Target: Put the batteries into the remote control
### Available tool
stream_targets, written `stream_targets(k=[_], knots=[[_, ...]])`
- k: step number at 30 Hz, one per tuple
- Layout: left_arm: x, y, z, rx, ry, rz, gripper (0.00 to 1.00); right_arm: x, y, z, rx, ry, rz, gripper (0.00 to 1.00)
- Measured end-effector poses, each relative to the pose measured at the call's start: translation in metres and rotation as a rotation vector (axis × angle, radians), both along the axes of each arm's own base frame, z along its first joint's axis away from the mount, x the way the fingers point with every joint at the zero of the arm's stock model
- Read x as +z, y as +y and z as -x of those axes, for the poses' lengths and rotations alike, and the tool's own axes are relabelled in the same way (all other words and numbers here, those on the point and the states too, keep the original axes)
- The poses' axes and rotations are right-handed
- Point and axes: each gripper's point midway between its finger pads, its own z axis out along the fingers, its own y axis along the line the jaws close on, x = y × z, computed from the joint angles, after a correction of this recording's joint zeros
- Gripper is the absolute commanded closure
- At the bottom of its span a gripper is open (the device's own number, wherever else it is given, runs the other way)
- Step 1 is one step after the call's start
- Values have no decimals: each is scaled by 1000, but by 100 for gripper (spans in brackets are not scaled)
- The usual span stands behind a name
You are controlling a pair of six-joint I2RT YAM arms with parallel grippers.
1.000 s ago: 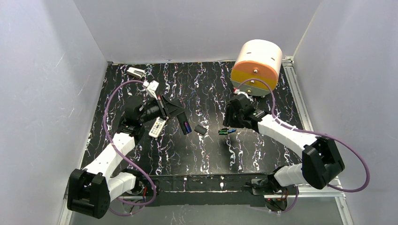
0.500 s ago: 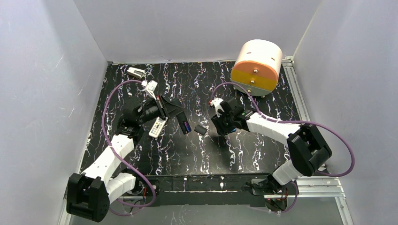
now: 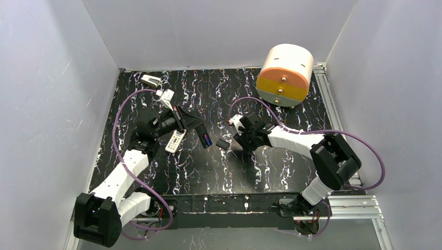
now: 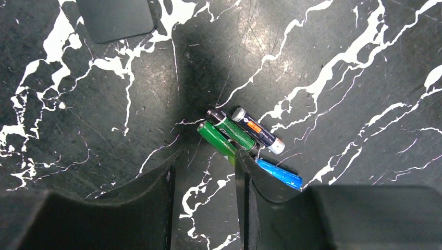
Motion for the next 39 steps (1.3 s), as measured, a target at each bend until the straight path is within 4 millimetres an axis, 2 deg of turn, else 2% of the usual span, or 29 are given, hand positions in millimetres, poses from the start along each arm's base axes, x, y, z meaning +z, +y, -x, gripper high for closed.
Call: stream_targets(k=[18, 23, 30, 36, 39], knots=[[-2, 0, 0, 2, 9, -5, 100, -12, -2, -1, 11, 8, 38, 57], [-2, 0, 0, 4, 10, -5, 100, -12, 2, 2, 28, 2, 44, 67], [-5, 3, -3, 27, 17, -13, 100, -13, 10, 3, 49, -36, 105, 92], [-15, 19, -10, 151, 49, -70, 100, -9, 12, -1, 14, -52, 107, 95], [-21, 31, -15, 244, 72, -100, 100, 10, 15, -1, -17, -81, 42, 95]])
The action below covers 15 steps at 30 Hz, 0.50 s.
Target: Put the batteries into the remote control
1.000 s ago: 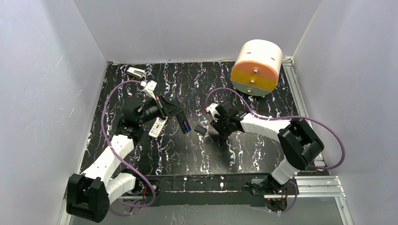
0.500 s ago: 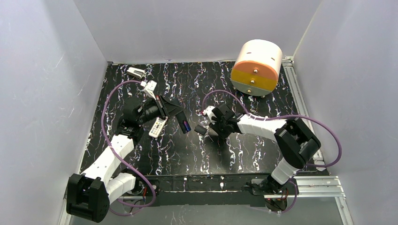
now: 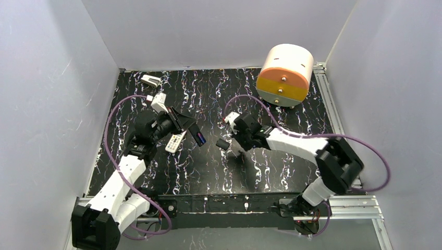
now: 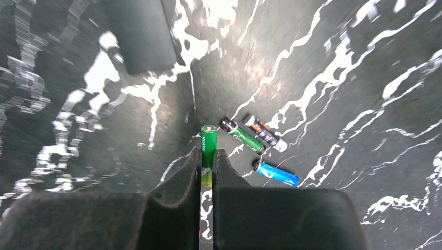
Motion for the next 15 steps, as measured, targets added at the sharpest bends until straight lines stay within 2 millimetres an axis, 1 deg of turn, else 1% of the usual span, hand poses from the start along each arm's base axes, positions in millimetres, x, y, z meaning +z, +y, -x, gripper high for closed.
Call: stream_targets(k=[2, 4, 7, 9, 11, 13, 15], knots=[[-3, 5, -2, 34, 15, -9, 100, 26, 8, -2, -21, -44, -91, 95], [-9, 6, -5, 53, 41, -11, 100, 65, 22, -7, -54, -107, -244, 95], [-22, 3, -8, 52, 103, 1, 100, 127, 45, -11, -89, -180, -495, 95], [-27, -2, -10, 40, 137, 26, 100, 158, 57, -10, -104, -203, -627, 96], [-26, -8, -13, 21, 163, 73, 100, 182, 69, -7, -113, -200, -743, 95], [-20, -16, -16, -4, 180, 138, 100, 195, 79, -3, -114, -185, -819, 95], [-13, -24, -19, -27, 187, 207, 100, 203, 87, 2, -117, -163, -871, 95]])
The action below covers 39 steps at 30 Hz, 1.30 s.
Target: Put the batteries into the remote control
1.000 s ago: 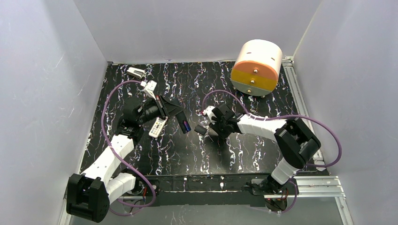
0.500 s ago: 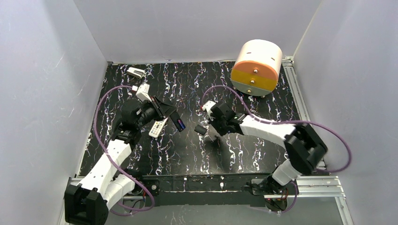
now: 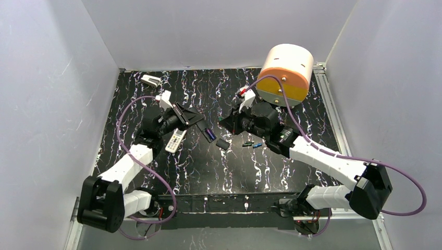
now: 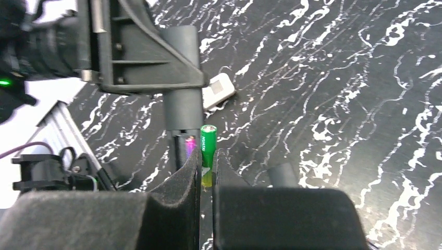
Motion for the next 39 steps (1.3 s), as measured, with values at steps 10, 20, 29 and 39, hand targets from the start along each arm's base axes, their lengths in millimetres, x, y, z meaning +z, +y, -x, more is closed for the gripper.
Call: stream_targets(k=[10, 20, 29, 39], knots=[[6, -15, -6, -38, 75, 212, 100, 22, 25, 27, 101, 24, -85, 93], [20, -17, -2, -54, 52, 269, 100, 5, 41, 36, 140, -12, -6, 93], [19, -16, 2, -56, 57, 270, 100, -8, 39, 29, 129, -40, 59, 91], [18, -16, 2, -54, 69, 274, 100, -10, 40, 30, 128, -56, 75, 73]])
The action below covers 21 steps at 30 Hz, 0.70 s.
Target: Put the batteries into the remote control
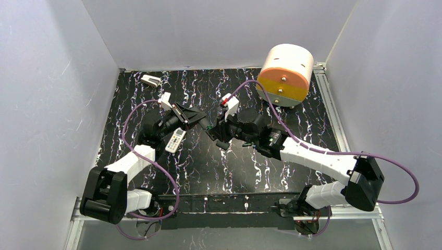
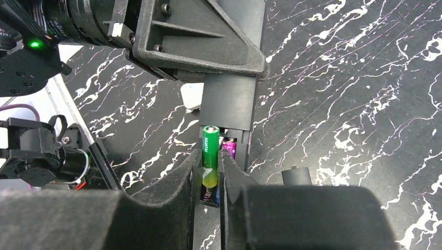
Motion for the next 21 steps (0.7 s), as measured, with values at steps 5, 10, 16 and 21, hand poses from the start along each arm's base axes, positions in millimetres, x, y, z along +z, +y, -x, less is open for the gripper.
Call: stream_targets(k=[5, 10, 16, 21], knots=[[0, 0, 0, 0, 11, 6, 100, 1, -1, -2, -12, -8, 2, 67], [0, 0, 0, 0, 13, 8, 100, 2, -1, -1, -13, -10, 0, 63], [2, 0, 0, -1, 15, 15, 100, 6, -3, -2, -30, -9, -6, 41], [2, 0, 0, -1, 15, 18, 100, 29, -9, 2, -48, 1, -75, 21]])
